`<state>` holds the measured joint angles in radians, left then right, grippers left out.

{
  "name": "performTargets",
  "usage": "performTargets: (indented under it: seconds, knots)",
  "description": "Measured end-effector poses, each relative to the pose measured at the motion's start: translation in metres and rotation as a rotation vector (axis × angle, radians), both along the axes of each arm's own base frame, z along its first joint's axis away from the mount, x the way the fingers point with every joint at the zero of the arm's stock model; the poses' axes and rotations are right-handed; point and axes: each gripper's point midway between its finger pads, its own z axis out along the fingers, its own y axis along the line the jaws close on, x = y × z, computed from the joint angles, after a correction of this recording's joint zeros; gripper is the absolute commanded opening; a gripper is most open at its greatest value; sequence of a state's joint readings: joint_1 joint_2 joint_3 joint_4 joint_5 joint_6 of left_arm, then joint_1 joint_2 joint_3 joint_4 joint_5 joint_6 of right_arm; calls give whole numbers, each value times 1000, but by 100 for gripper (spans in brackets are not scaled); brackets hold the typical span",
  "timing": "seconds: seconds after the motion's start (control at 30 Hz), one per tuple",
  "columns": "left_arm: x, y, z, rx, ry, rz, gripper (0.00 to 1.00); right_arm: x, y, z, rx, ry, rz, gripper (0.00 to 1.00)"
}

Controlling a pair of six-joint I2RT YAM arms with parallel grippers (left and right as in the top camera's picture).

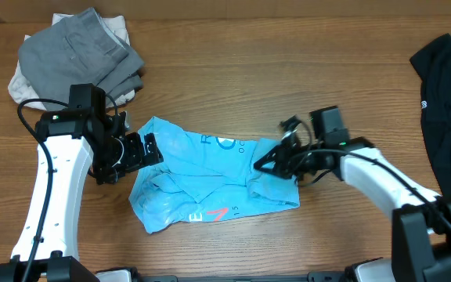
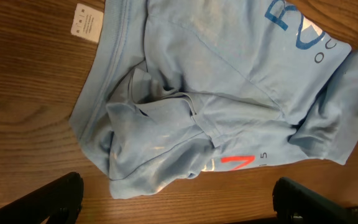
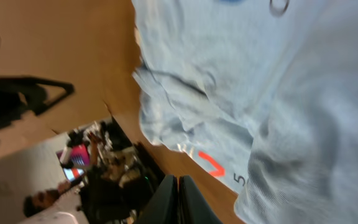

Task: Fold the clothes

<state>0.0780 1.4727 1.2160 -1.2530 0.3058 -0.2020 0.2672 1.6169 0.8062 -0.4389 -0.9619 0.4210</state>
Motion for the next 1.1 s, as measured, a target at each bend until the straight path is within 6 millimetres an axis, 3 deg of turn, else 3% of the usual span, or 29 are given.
performTargets:
  seconds: [0.17,0.4,0.87,1.1]
  knots:
    - [-1,0,0,0,4,0,100,-23,15,-32,-31,42,67,7]
    - [-2,0,0,-1,8,0,100,-33,3,-69,-79,183,31,4]
    - [-2,0,0,-1,7,0,100,-32,-45,-76,-84,226,-81,4]
    - [-2,0,0,-1,8,0,100,-33,-57,-78,-140,252,-95,4]
